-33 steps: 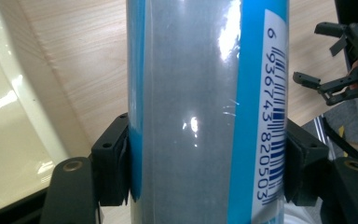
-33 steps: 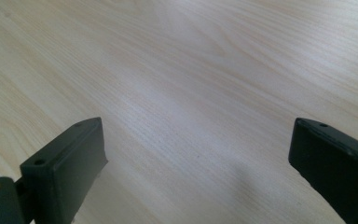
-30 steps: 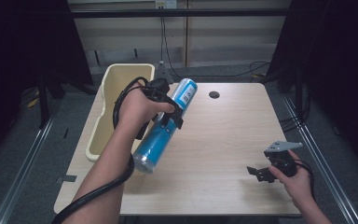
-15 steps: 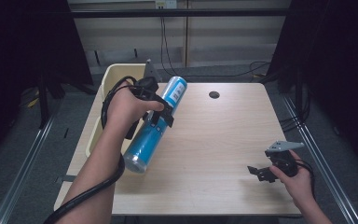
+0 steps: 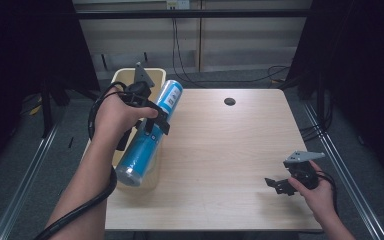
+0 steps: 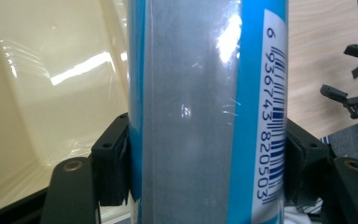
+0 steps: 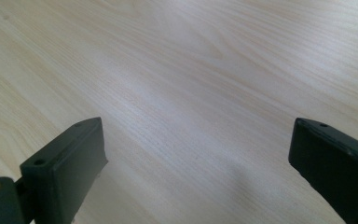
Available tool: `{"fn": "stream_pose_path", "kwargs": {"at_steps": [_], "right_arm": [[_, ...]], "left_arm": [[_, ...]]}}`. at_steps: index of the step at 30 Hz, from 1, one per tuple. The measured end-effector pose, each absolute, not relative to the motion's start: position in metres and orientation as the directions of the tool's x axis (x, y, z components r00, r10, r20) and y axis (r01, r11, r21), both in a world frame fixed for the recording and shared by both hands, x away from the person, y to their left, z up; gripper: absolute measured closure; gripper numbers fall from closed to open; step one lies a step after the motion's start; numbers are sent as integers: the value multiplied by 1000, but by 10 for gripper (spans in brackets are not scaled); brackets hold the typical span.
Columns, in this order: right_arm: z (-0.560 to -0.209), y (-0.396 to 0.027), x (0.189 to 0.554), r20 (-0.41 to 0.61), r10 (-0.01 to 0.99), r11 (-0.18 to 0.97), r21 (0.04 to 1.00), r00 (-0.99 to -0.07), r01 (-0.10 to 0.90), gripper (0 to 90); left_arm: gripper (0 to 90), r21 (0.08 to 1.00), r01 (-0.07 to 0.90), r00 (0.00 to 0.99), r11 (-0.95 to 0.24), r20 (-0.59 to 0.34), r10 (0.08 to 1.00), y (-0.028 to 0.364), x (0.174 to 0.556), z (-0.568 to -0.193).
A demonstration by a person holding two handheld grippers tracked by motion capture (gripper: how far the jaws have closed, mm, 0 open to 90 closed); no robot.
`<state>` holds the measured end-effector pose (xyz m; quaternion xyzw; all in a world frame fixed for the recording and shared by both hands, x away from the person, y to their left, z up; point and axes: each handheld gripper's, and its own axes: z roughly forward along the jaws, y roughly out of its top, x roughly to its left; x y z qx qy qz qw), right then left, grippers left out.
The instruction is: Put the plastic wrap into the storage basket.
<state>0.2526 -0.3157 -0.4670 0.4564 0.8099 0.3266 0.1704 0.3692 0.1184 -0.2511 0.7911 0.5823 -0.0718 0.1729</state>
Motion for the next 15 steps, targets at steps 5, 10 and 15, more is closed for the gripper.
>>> {"fn": "stream_pose_path", "kwargs": {"at_steps": [5, 10, 15], "right_arm": [[-467, -315, 253, 19, 847, 374, 688, -531, 622, 36], [-468, -315, 253, 26, 850, 368, 685, -526, 629, 36], [-466, -316, 252, 23, 854, 365, 685, -519, 631, 36]], "left_arm": [[321, 184, 950, 296, -251, -290, 910, 129, 369, -251], [321, 190, 958, 263, -215, -287, 921, 140, 369, -252], [322, 186, 963, 242, -194, -289, 926, 146, 370, -254]]}}
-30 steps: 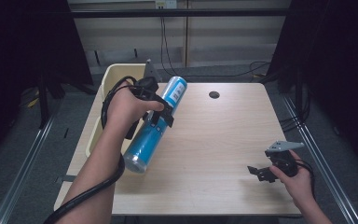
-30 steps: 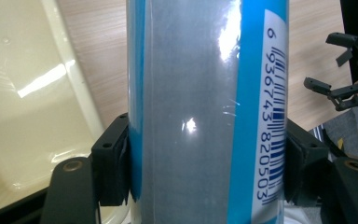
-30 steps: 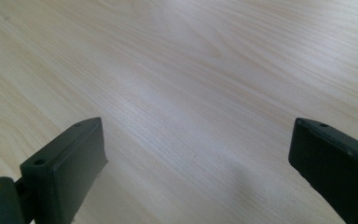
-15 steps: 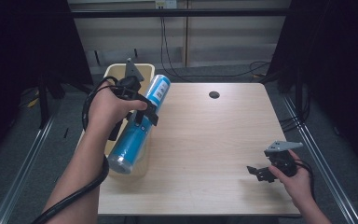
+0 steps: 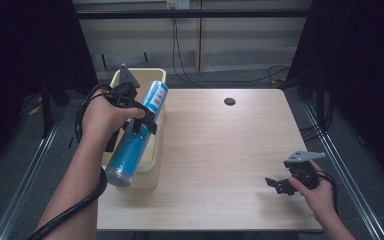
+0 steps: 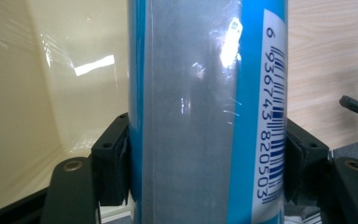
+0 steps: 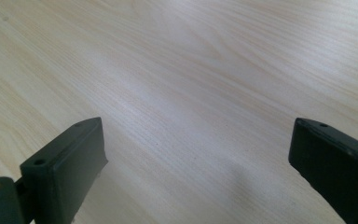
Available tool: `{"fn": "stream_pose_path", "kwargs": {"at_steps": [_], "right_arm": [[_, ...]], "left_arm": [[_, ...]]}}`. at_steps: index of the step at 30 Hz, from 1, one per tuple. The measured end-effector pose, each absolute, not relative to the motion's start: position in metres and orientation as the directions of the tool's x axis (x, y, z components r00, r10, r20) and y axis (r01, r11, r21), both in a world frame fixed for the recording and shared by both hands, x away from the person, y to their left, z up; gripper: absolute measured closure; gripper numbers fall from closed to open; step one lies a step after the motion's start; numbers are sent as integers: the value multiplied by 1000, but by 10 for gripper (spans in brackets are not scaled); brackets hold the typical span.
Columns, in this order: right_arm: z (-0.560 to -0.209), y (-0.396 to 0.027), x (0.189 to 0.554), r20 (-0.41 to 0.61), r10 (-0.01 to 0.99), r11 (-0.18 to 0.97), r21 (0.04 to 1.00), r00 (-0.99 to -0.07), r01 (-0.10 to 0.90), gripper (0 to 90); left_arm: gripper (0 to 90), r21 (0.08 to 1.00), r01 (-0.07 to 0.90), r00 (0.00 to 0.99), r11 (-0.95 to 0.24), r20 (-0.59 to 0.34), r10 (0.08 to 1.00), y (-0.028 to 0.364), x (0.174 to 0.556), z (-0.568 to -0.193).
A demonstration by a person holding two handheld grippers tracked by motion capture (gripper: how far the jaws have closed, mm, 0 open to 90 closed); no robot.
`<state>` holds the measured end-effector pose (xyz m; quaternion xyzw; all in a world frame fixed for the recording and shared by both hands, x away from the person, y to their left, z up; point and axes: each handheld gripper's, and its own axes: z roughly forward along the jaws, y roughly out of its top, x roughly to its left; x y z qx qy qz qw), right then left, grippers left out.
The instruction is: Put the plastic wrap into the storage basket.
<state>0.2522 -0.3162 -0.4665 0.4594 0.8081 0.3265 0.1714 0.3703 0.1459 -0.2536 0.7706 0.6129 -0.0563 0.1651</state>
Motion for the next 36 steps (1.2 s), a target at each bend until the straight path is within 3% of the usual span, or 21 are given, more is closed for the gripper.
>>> {"fn": "stream_pose_path", "kwargs": {"at_steps": [36], "right_arm": [[-465, -317, 252, 24, 856, 359, 691, -516, 627, 36]], "left_arm": [[321, 155, 984, 130, -91, -261, 957, 167, 375, -276]]}}
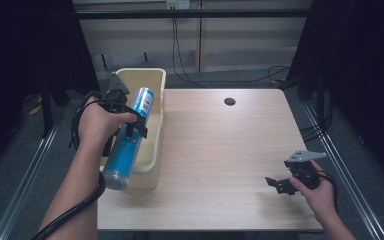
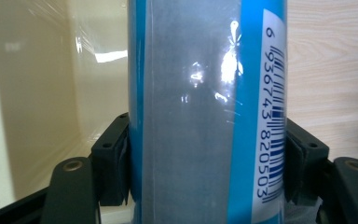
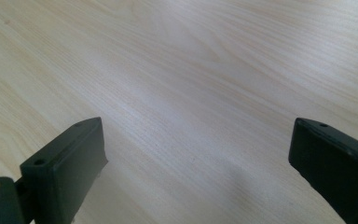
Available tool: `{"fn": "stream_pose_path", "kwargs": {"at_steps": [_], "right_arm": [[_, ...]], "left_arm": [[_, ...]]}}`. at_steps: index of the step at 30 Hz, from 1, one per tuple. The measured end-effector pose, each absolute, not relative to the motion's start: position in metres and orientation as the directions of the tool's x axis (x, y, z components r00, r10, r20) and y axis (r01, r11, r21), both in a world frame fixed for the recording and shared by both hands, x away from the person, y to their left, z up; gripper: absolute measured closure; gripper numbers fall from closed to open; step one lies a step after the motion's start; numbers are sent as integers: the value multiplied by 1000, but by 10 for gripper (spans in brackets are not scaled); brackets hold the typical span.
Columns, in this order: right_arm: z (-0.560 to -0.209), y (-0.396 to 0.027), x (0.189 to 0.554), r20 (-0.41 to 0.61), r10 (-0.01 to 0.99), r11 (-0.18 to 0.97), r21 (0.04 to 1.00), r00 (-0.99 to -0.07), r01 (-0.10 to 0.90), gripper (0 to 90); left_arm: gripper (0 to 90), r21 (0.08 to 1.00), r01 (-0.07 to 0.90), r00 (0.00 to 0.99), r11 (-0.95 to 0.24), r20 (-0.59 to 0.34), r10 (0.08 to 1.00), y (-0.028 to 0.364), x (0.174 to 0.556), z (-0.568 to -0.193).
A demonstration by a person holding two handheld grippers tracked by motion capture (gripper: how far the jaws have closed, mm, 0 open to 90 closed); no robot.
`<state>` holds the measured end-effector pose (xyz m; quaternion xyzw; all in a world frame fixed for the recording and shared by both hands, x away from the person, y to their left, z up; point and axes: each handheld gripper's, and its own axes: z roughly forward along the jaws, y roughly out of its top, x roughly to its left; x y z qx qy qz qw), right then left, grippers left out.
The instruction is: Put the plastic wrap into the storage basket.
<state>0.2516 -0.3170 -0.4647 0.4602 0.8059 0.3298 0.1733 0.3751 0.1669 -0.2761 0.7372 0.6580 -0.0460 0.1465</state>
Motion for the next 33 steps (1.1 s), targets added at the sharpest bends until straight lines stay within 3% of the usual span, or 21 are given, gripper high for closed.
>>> {"fn": "stream_pose_path", "kwargs": {"at_steps": [33], "right_arm": [[-465, -319, 252, 27, 855, 356, 694, -518, 625, 36]], "left_arm": [[321, 73, 997, 16, 4, -280, 960, 162, 391, -315]]}}
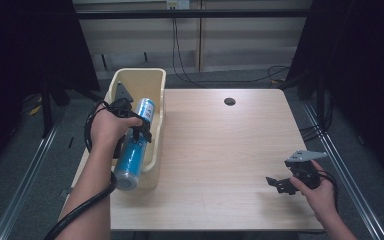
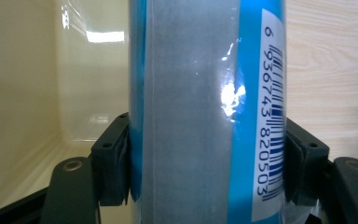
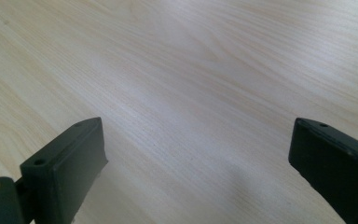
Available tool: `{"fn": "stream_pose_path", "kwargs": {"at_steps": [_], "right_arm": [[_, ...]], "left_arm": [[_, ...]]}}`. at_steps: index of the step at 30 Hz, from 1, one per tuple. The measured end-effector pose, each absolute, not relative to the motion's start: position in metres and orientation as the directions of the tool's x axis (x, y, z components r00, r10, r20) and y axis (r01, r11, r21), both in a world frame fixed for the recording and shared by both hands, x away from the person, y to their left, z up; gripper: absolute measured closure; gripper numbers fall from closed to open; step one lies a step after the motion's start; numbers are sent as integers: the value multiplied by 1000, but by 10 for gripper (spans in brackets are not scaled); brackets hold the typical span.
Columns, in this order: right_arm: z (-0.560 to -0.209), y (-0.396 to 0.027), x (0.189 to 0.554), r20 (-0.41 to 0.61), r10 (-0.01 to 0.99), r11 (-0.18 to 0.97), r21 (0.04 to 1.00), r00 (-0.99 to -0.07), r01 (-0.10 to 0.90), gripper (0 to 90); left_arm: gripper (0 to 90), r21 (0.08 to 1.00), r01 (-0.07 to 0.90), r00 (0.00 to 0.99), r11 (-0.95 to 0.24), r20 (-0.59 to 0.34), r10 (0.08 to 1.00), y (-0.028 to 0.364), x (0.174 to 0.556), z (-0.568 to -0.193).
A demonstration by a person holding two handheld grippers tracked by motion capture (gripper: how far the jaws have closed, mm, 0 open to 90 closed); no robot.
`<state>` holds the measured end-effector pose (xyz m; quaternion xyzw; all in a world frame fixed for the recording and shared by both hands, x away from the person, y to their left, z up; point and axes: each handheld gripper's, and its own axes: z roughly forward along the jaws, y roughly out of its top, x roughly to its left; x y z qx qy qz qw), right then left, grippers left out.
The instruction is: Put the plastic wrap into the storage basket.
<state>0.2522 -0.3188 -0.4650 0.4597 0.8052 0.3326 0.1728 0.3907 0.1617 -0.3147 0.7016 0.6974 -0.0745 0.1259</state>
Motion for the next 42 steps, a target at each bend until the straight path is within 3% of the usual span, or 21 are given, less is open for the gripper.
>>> {"fn": "stream_pose_path", "kwargs": {"at_steps": [27, 42], "right_arm": [[-465, -318, 252, 23, 851, 361, 700, -524, 616, 36], [-466, -317, 252, 19, 849, 368, 696, -528, 617, 36]], "left_arm": [[319, 13, 998, -50, 56, -300, 953, 161, 400, -339], [315, 15, 997, -74, 81, -264, 962, 158, 407, -343]]}}
